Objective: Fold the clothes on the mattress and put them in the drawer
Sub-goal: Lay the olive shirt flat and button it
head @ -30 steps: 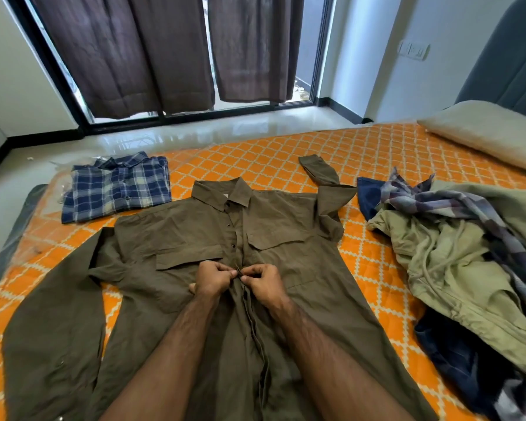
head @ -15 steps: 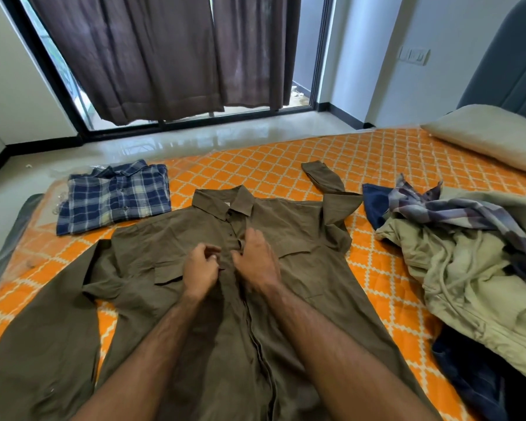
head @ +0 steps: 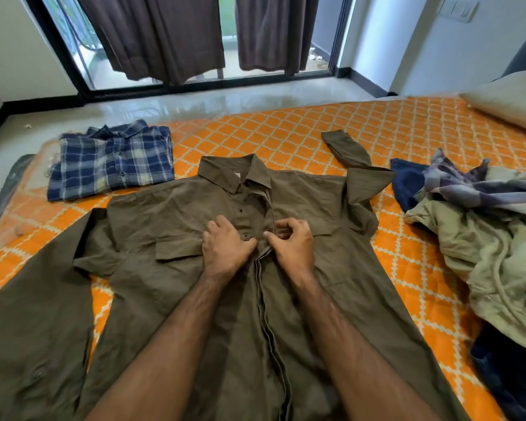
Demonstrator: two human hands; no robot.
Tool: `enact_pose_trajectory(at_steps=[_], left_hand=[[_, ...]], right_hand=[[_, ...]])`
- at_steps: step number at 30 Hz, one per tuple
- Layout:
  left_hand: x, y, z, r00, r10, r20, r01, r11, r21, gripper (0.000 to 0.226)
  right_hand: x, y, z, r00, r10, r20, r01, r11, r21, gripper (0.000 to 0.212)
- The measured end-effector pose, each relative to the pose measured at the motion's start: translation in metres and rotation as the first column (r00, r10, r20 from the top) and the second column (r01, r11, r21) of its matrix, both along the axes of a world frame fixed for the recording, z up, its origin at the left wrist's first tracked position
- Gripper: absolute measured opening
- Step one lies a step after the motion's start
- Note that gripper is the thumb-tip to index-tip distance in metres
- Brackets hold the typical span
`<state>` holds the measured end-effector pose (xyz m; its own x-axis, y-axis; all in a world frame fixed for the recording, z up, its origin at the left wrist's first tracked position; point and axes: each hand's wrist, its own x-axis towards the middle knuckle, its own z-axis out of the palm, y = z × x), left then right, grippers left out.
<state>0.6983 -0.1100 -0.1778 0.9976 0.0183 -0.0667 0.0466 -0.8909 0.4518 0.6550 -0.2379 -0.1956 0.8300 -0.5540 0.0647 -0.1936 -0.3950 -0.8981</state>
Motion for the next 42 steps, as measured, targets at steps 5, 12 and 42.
enact_pose_trajectory(at_steps=[5,12,42], left_hand=[[0.006,0.01,0.007,0.996,-0.043,-0.076,0.039,0.998,-0.051,0.073],[0.013,0.019,0.001,0.994,-0.073,-0.086,0.062,0.99,-0.123,0.044],[0.001,0.03,-0.029,0.992,0.027,0.12,0.035,0.876,-0.481,0.009]], right_hand=[[0.006,0.009,0.021,0.993,0.004,-0.121,-0.02,0.992,-0.127,0.015],[0.006,0.016,0.025,0.965,0.063,-0.253,-0.103,0.984,-0.148,0.014],[0.007,0.056,-0.02,0.992,-0.009,-0.124,0.012,1.0,0.026,0.008]])
